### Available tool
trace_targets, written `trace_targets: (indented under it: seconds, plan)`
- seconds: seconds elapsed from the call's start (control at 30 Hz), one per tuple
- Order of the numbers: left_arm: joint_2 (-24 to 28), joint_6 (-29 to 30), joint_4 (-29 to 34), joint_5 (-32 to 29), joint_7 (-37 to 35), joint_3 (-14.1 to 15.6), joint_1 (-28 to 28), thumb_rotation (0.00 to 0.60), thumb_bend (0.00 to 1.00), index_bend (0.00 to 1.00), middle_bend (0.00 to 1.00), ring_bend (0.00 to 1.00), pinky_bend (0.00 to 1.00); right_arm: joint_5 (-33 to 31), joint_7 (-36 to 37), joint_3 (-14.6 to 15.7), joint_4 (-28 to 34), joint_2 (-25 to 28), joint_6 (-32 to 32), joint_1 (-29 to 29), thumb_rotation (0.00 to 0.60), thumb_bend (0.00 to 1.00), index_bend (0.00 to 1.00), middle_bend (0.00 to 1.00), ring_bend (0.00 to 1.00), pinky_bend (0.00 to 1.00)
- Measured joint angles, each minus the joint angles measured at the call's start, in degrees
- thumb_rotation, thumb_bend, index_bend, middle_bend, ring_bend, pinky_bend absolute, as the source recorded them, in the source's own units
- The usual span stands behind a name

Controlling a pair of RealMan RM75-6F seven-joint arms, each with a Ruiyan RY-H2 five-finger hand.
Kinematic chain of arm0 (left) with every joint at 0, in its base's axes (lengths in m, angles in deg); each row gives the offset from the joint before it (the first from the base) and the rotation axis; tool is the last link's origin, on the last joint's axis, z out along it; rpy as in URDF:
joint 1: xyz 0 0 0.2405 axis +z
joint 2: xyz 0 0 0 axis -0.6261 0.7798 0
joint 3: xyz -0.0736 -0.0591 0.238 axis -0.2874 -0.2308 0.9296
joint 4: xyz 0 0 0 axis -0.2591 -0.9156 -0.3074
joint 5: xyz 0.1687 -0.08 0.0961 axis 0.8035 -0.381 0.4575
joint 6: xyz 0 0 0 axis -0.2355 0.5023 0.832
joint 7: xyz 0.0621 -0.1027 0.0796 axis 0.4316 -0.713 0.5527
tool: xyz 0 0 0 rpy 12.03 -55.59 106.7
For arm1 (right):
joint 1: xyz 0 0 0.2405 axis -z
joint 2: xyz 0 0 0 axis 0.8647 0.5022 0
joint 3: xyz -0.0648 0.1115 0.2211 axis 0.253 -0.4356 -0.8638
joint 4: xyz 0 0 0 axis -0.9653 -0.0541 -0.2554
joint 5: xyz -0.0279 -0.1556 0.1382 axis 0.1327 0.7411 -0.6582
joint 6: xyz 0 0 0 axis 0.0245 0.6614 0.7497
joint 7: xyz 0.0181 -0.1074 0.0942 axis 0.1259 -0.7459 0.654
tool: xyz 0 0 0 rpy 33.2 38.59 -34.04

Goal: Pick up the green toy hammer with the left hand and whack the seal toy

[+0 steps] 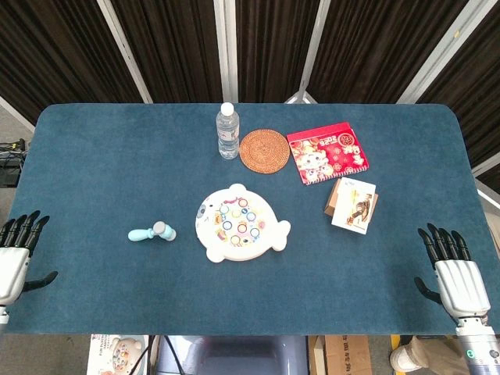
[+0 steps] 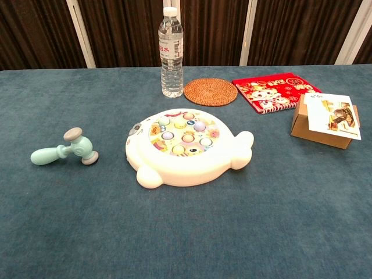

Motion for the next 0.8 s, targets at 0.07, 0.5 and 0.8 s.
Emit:
trace_targets:
  seconds: [0.07,0.5,0.8]
  plan:
    - [0.0,0.0,0.0,0.0,0.0,0.0,0.0,0.6,0.0,0.0,0.0,0.0,0.0,0.1,0.1,0.1,-0.1,0.0,-0.1,0.0,0.6,0.27,0.0,0.0,0.0,0.0]
    - [0.4,-0.9,0.9,-0.8,0.0,0.2,0.0,0.6,0.0,0.0,0.0,0.0,0.0,0.4,0.6,0.2,0.0,0.0,0.0,0.0,0.6,0.27,0.0,0.0,0.0,0.0]
    - [0.6,-2.0,1.8,-2.1,0.3,0.0,-0.3,0.6,0.0,0.0,0.0,0.0,0.0,-0.3,1.3,0.3,0.4,0.2,-0.5,0.1,0.6,0.27,0.0,0.0,0.0,0.0]
